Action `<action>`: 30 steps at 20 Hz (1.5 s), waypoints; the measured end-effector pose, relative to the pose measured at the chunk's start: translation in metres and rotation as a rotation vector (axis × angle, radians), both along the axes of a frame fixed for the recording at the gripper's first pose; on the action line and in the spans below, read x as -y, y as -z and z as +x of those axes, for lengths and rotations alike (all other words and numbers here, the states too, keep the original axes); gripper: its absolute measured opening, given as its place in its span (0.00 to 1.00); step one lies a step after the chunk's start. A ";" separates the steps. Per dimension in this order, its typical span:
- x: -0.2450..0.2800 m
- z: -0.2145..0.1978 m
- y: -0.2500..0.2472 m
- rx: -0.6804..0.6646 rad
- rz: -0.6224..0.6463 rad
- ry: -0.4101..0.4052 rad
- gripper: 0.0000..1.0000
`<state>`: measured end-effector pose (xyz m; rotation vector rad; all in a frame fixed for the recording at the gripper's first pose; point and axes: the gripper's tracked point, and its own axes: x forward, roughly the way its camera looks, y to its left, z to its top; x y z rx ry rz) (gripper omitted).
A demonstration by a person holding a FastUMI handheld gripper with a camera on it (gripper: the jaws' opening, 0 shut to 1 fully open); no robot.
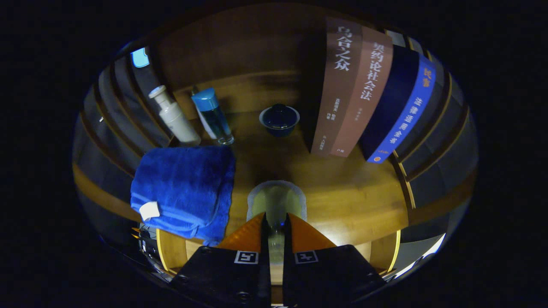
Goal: Pull open the drawer, take out the items inside it, and place them on the countertop above the cabinet.
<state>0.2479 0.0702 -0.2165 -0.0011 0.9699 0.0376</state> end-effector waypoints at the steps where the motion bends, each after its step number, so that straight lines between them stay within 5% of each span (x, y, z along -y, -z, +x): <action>1: 0.001 0.007 0.006 -0.014 -0.015 0.000 0.15; 8: -0.003 0.033 0.015 -0.037 -0.003 0.007 0.19; 10: -0.008 0.035 0.014 -0.025 0.006 0.009 0.29; 18: -0.027 0.017 -0.015 0.159 0.016 -0.043 0.99; 30: -0.014 -0.162 -0.099 0.689 0.097 -0.131 1.00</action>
